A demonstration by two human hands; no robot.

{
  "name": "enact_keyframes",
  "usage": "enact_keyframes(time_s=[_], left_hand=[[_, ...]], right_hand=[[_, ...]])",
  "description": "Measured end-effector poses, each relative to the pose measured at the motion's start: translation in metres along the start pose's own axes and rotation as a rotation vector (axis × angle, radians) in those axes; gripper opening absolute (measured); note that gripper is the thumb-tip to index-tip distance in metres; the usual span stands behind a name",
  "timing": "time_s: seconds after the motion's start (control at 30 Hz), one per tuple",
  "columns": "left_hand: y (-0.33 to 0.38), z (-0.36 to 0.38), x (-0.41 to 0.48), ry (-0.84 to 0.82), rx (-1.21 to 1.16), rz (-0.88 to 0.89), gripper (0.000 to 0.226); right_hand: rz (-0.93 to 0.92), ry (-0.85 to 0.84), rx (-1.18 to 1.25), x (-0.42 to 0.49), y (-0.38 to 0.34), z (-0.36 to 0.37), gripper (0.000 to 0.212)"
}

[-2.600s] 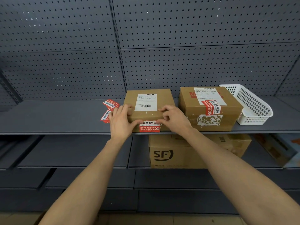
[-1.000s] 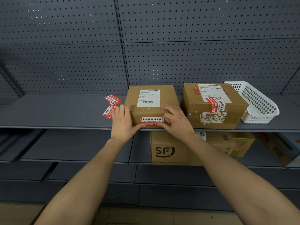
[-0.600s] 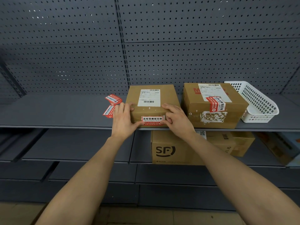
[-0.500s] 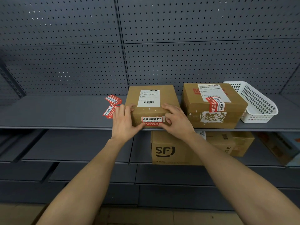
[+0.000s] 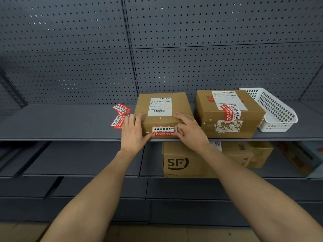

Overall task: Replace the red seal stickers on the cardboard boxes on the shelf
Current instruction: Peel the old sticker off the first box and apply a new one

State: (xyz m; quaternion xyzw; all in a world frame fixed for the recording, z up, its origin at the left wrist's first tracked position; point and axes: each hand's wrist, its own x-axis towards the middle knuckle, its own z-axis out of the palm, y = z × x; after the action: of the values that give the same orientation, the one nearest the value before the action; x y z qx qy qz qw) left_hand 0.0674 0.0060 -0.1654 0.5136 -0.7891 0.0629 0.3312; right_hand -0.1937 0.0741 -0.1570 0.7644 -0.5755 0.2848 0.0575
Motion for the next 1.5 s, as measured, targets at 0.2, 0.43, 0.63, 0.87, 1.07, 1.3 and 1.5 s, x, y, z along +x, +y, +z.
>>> enact_keyframes(time_s=[0.2, 0.43, 0.63, 0.87, 1.07, 1.3, 1.5], left_hand=[[-0.003, -0.003, 0.004, -0.011, -0.167, -0.029, 0.086], [-0.002, -0.008, 0.010, -0.048, -0.268, -0.074, 0.070], [0.005, -0.010, 0.009, -0.020, -0.162, -0.042, 0.066], [0.034, -0.008, 0.011, 0.014, -0.001, -0.143, 0.091], [0.013, -0.012, 0.014, -0.011, -0.068, -0.082, 0.090], [0.043, 0.006, -0.011, 0.016, 0.197, -0.111, 0.110], [0.036, 0.009, -0.018, 0.008, 0.256, -0.068, 0.109]], right_hand=[[0.037, 0.033, 0.080, 0.003, 0.001, -0.005, 0.045], [0.117, 0.090, 0.208, 0.007, 0.001, -0.003, 0.045], [0.174, 0.059, 0.180, 0.008, -0.009, -0.005, 0.042], [0.223, 0.152, 0.017, 0.016, -0.033, 0.003, 0.043], [0.119, -0.011, 0.087, 0.006, -0.007, -0.014, 0.037], [0.196, 0.051, -0.252, 0.003, -0.038, 0.017, 0.085], [0.118, 0.042, -0.301, 0.002, -0.028, 0.021, 0.062]])
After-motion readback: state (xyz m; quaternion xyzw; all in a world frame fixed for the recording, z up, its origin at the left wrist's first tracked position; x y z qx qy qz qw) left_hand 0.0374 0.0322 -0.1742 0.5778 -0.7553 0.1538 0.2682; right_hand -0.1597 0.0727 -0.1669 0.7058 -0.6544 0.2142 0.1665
